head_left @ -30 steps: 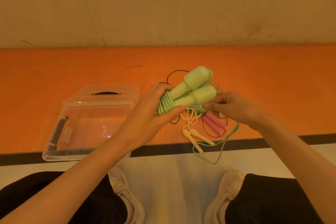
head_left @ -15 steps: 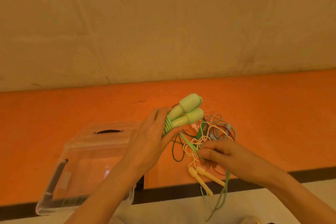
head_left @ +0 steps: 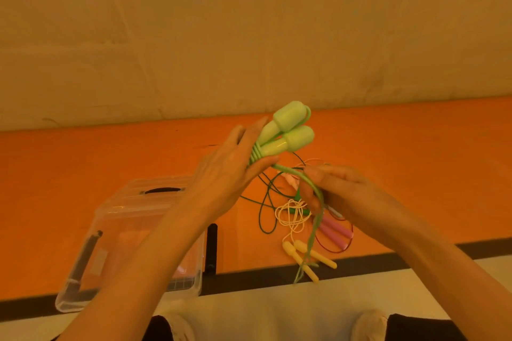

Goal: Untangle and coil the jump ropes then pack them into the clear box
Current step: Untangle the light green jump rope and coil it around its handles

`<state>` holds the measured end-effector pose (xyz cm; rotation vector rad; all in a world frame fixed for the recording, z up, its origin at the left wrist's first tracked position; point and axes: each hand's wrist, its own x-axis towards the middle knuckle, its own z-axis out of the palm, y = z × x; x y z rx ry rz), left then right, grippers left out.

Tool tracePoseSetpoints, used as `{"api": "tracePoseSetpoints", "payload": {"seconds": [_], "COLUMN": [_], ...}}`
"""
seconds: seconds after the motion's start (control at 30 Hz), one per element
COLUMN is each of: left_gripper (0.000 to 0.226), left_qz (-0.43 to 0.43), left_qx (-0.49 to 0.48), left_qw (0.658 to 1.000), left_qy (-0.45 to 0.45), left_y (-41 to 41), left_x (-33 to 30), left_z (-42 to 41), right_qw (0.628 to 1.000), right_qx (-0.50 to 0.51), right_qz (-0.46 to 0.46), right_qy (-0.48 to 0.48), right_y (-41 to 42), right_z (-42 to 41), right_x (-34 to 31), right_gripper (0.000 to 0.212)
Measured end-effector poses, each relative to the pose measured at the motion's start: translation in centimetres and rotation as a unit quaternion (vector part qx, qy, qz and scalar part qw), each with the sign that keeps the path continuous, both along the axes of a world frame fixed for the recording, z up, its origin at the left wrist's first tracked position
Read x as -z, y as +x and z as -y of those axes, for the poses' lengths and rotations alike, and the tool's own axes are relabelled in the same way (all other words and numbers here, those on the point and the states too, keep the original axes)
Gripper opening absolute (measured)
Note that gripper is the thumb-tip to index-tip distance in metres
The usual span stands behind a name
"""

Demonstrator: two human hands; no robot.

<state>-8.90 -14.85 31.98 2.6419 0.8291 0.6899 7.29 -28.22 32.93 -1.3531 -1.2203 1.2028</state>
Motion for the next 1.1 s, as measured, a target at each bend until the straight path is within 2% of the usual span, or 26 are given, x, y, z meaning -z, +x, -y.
{"api": "tracePoseSetpoints", "payload": {"seconds": [0.17, 0.33, 0.43, 0.5, 0.57, 0.63, 0.67, 0.7, 0.73, 0.83, 0.87, 0.9, 0.93, 1.0, 1.03, 1.07, 1.1], "left_gripper": [0.078, 0.087, 0.087, 0.080, 0.076, 0.075, 0.075, 0.074, 0.074, 0.073, 0.073, 0.073, 0.073, 0.073, 0.072, 0.072, 0.072], "left_qz": [0.002, -0.002, -0.015, -0.015, -0.025, -0.042, -0.055, -0.067, -0.076, -0.091, -0.094, -0.094, -0.094, -0.101, -0.111, -0.121, -0.126], "left_qx": [0.009, 0.022, 0.012, -0.009, -0.029, -0.047, -0.056, -0.062, -0.064, -0.066, -0.063, -0.059, -0.057, -0.063, -0.071, -0.081, -0.087], "left_qw": [1.000, 1.000, 0.998, 0.996, 0.993, 0.991, 0.990, 0.989, 0.988, 0.988, 0.988, 0.988, 0.988, 0.987, 0.986, 0.985, 0.985], "left_qy": [-0.002, 0.007, 0.055, 0.092, 0.108, 0.119, 0.120, 0.119, 0.117, 0.102, 0.101, 0.103, 0.104, 0.105, 0.100, 0.091, 0.082], "left_y": [0.3, 0.2, 0.4, 0.5, 0.3, -0.1, -0.3, -0.5, -0.6, -0.8, -0.8, -0.8, -0.8, -0.9, -0.9, -1.0, -1.1], "left_x": [-1.0, -1.4, -1.2, -1.0, -0.8, -0.7, -0.6, -0.5, -0.3, -0.1, -0.1, 0.0, -0.1, -0.2, -0.3, -0.5, -0.7], "left_z": [-0.8, -0.9, -0.3, -0.1, -0.2, -0.3, -0.3, -0.3, -0.3, -0.5, -0.5, -0.4, -0.3, -0.3, -0.3, -0.3, -0.4], "right_qw": [0.995, 0.991, 0.991, 0.998, 0.996, 0.949, 0.919, 0.902, 0.902, 0.959, 0.964, 0.957, 0.935, 0.838, 0.800, 0.790, 0.799], "right_qx": [0.053, 0.043, 0.031, 0.014, 0.017, 0.068, 0.092, 0.102, 0.090, 0.014, 0.005, 0.010, 0.023, 0.064, 0.091, 0.108, 0.112], "right_qz": [-0.077, -0.123, -0.127, -0.063, 0.078, 0.301, 0.375, 0.412, 0.414, 0.279, 0.262, 0.286, 0.348, 0.531, 0.585, 0.600, 0.590], "right_qy": [0.024, 0.024, 0.018, -0.009, -0.048, -0.065, -0.072, -0.078, -0.077, -0.044, -0.045, -0.055, -0.070, -0.105, -0.096, -0.067, -0.026], "right_y": [-0.3, -1.0, -1.2, -1.2, -0.8, 0.3, 1.0, 1.6, 2.1, 2.5, 2.3, 2.5, 2.8, 3.5, 3.6, 3.6, 3.3], "right_z": [-1.1, -1.4, -1.0, -0.5, 0.0, 0.4, 0.6, 0.9, 1.3, 2.6, 3.0, 3.1, 3.1, 2.7, 2.6, 2.5, 2.4], "right_x": [-1.2, -1.6, -1.5, -1.6, -1.6, -1.0, -0.8, -1.0, -1.3, -3.8, -5.0, -5.8, -6.5, -7.7, -8.5, -9.2, -10.0], "right_gripper": [0.036, 0.035, 0.036, 0.042, 0.049, 0.037, 0.028, 0.022, 0.020, 0.019, 0.016, 0.011, 0.010, 0.016, 0.015, 0.013, 0.014]}}
